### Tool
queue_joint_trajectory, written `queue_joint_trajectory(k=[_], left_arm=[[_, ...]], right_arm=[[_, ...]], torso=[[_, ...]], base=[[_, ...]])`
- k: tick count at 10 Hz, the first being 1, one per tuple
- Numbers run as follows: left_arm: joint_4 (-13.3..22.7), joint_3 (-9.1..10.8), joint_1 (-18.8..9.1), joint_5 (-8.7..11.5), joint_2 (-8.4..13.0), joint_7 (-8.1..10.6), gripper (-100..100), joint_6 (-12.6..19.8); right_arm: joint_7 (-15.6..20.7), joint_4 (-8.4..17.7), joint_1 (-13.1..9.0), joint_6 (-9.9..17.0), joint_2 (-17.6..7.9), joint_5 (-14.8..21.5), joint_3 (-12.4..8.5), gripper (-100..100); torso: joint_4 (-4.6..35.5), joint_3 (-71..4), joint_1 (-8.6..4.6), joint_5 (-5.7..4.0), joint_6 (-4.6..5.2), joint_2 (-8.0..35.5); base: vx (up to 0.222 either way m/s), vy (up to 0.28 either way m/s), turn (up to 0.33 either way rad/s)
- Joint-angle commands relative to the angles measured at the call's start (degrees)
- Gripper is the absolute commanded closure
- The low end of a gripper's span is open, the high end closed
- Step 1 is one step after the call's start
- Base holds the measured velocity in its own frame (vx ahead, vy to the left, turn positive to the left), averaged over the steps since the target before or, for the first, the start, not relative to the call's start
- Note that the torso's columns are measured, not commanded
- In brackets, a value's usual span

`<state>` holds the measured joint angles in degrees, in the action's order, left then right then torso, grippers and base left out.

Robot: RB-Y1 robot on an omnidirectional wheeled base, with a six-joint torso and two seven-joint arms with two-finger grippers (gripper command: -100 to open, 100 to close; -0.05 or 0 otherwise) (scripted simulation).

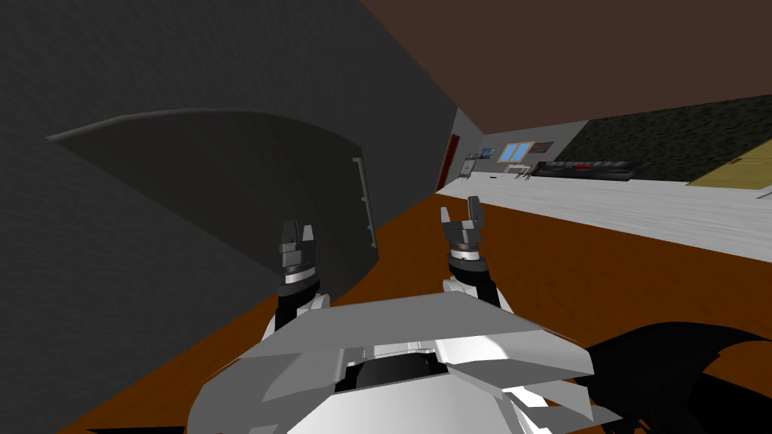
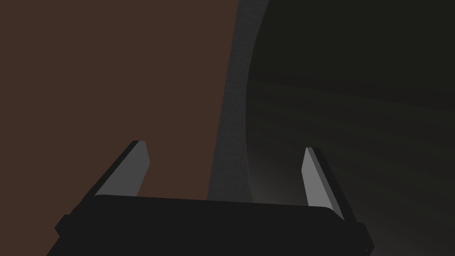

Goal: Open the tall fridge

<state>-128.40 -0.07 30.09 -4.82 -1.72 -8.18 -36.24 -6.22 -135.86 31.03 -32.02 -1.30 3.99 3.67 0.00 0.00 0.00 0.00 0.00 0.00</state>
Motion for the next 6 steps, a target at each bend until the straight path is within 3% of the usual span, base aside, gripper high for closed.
queue_joint_trajectory(k=[1,6], left_arm=[[0.0,0.0,0.0,0.0,0.0,0.0,0,0.0],[-0.01,0.0,0.0,0.0,0.0,0.0,0,0.0]], right_arm=[[0.0,0.0,0.0,0.0,0.0,0.0,0.0,0],[0.0,-0.01,0.0,0.0,0.0,0.0,0.0,0]], torso=[[2.35,-4.67,0.0,0.0,0.0,2.32],[22.68,-45.36,0.0,0.0,0.0,22.69]], base=[[0.0,0.0,0.0],[0.0,0.0,0.0]])
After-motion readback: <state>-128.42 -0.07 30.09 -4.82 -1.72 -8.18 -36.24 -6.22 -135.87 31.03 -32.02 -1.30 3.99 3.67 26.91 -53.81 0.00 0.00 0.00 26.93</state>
